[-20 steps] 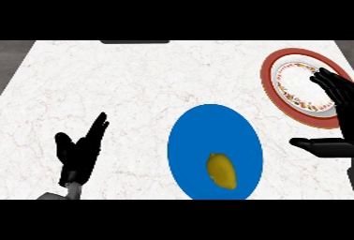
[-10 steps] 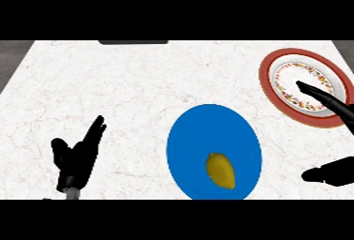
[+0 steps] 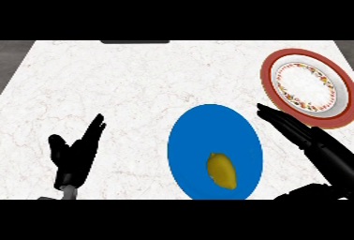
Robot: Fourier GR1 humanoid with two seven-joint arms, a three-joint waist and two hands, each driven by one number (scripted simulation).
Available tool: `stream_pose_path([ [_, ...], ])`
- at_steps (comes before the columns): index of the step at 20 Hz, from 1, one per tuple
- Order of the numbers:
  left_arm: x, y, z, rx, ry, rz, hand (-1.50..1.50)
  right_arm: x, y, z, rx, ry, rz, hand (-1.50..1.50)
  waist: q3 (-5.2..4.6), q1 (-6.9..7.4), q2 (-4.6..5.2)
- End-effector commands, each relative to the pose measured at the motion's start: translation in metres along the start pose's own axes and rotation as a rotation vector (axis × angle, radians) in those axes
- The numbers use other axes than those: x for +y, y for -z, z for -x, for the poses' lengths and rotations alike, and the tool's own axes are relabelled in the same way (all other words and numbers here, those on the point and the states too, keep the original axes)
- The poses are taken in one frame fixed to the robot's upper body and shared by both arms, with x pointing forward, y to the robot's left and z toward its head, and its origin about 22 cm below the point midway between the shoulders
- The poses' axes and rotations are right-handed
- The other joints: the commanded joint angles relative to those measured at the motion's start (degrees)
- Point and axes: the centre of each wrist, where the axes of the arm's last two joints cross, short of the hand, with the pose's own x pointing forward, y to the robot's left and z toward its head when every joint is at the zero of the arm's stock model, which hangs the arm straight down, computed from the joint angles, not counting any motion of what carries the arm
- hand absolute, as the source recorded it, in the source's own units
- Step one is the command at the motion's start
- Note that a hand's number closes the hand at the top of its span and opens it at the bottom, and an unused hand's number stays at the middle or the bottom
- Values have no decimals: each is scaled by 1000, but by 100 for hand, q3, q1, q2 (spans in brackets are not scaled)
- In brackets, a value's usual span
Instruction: Pick the lemon from the plate and place it in the plate
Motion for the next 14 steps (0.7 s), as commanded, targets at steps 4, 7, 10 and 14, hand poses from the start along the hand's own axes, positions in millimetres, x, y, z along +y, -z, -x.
stream_pose_path([
  [4, 7, 5, 8, 60, -9, 12, 0, 36, 18, -3, 91, -67, -75, -150, -31, 38, 45],
  [7, -12, 8, -6, 57, -17, 31, 0, 51, 10, -13, 83, -31, -127, -150, -30, 6, 38],
  [10, 11, -2, 13, 50, -17, 17, 0, 49, 5, -7, 86, -18, -121, -150, -30, 11, 37],
  [14, 6, 13, 14, 40, 0, 9, 0, 60, 16, -26, 96, -22, -114, -150, -32, 1, 41],
])
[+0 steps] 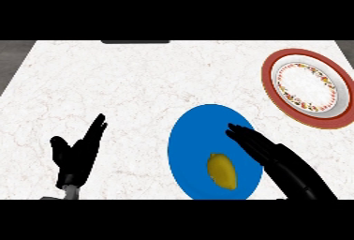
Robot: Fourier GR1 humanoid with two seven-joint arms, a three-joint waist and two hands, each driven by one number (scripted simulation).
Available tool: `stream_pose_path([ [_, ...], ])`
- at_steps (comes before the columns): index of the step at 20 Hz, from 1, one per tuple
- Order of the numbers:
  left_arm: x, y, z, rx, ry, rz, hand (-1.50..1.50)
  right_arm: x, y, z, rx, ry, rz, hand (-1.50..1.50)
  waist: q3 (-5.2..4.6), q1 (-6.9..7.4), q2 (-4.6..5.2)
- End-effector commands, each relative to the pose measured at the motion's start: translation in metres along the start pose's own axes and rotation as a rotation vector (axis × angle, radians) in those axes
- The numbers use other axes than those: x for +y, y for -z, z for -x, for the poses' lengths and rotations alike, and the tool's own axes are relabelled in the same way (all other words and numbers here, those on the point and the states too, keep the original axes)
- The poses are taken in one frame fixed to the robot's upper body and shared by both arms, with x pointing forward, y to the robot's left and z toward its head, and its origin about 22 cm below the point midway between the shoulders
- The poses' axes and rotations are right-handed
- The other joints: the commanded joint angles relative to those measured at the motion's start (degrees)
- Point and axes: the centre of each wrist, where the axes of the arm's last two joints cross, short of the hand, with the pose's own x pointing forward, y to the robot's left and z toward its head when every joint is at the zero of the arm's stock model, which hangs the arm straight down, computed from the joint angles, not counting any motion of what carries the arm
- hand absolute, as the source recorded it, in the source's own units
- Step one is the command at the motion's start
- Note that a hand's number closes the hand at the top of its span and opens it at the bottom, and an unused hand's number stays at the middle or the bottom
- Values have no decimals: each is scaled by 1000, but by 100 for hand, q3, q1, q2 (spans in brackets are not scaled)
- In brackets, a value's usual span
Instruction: Pick the lemon from the plate and place it in the plate
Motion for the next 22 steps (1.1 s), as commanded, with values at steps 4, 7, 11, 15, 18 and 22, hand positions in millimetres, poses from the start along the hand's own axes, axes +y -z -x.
stream_pose_path([
  [4, 6, -5, 2, 73, -9, -2, 0, 23, 18, -2, 52, -72, 15, -150, -46, 18, 39],
  [7, -10, 8, -4, 73, -5, -1, 0, 33, 19, 15, 86, -118, 14, -150, -45, -5, 43],
  [11, -18, -6, 7, 77, -1, -4, 0, 54, 18, 4, 95, -112, 36, -150, -45, -1, 35],
  [15, -10, 3, 8, 57, -3, -3, 0, 50, 21, 17, 92, -116, 7, -150, -46, -12, 41],
  [18, -17, -2, -12, 64, -26, 15, 0, 33, 47, 4, 105, -143, -24, -150, -45, 22, 40],
  [22, -3, 1, 3, 68, -16, -8, 0, 68, 45, 3, 110, -141, -51, -150, -46, 0, 38],
])
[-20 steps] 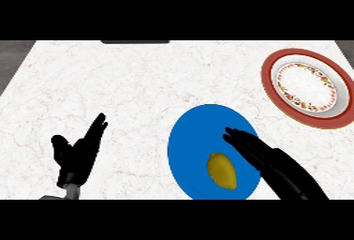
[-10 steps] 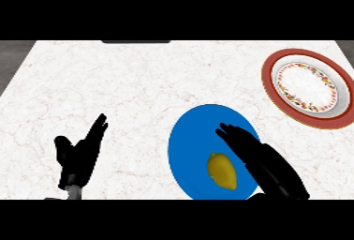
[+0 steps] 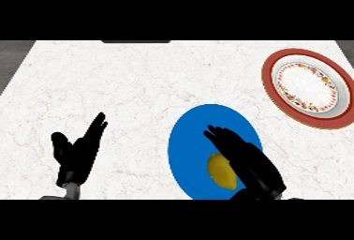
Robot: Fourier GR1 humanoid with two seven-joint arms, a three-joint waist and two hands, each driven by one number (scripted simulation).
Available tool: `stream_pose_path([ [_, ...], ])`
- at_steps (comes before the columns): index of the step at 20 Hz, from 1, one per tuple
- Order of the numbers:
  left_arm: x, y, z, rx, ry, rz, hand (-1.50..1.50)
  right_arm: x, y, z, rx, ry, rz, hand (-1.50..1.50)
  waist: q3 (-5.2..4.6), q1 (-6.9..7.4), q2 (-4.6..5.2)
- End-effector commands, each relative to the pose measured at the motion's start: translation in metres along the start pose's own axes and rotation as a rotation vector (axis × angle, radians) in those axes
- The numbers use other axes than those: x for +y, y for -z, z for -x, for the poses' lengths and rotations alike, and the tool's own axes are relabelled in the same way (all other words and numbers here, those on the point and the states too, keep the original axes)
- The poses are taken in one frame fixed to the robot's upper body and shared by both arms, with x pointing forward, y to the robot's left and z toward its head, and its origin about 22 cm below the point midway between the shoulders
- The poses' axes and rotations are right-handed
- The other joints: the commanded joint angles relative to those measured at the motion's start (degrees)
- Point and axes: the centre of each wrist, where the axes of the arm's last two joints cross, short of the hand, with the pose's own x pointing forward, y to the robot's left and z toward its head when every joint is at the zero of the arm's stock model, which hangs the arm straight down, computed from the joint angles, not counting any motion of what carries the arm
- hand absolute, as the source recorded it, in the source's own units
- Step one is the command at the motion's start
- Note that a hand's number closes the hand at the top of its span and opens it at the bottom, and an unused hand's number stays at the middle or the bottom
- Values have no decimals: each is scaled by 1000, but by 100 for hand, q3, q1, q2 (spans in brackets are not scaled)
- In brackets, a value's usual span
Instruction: Pick the lemon from the plate and place it in the plate
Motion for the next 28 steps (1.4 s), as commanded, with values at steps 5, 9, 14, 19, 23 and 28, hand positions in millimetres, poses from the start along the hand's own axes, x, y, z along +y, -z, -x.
stream_pose_path([
  [5, 1, 7, 17, 59, -2, 6, 0, -5, 16, -8, -66, -143, -17, 150, -39, -16, 31],
  [9, -8, 13, -1, 48, -6, 5, 0, 20, 19, -1, -71, -162, -7, 150, -37, -21, 28],
  [14, -24, 2, 12, 42, -11, 19, 0, -1, 5, 9, -64, -183, 91, 150, -37, -33, 24],
  [19, 2, -2, 22, 47, -13, 4, 0, 34, -62, -6, 109, -201, 43, 150, -43, -137, 5],
  [23, 6, -3, 15, 58, -22, -8, 0, 17, -61, -30, -35, -56, 369, 150, -36, -114, 5],
  [28, -11, 2, 6, 27, -14, -16, 0, -31, -95, -36, -17, 9, 569, 150, -35, -139, 10],
])
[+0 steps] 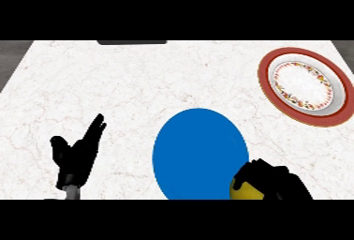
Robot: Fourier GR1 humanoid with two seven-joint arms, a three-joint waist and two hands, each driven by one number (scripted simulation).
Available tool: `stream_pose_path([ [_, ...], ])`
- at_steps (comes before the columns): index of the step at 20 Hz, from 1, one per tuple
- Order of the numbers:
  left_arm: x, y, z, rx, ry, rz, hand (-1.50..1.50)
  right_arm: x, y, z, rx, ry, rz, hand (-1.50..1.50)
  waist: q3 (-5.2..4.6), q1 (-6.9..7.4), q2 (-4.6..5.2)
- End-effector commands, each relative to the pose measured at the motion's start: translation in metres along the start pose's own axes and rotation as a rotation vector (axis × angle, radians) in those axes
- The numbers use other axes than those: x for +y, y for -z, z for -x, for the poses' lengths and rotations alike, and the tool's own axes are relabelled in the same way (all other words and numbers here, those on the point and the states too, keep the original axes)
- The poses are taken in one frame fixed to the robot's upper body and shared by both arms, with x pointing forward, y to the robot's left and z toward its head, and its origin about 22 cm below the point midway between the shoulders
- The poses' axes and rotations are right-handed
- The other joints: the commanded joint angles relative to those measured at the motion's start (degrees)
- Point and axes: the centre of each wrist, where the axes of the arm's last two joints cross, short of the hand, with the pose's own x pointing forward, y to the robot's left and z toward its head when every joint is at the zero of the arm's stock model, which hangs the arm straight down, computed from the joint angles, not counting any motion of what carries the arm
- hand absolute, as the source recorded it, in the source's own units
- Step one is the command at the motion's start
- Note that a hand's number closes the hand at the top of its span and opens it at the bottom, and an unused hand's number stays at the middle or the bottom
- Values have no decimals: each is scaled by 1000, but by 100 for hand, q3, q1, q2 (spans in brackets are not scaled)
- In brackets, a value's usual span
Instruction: Pick the lemon from the plate and place it in the plate
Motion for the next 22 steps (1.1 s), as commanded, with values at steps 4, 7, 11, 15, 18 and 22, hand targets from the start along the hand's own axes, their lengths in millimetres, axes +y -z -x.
stream_pose_path([
  [4, -2, 8, 7, 64, -12, 14, 0, -32, -17, 18, 128, 155, 274, 150, -35, -15, 54],
  [7, 4, 1, -1, 66, -12, 32, 0, -48, -5, 27, 179, 215, 335, 150, -37, 75, 56],
  [11, -7, 3, 7, 68, -6, 30, 0, -46, 16, 59, 240, 321, 430, 150, -36, 107, 68],
  [15, -21, 12, 11, 63, -17, 26, 0, -62, 29, 111, 253, 354, 514, 150, -34, 111, 82],
  [18, -9, 6, -1, 65, 13, 42, 0, -65, 49, 144, 270, 291, 532, 150, -35, 152, 71],
  [22, 2, 4, 12, 59, -9, 51, 0, -70, 59, 195, 321, 248, 642, 150, -32, 198, 94],
])
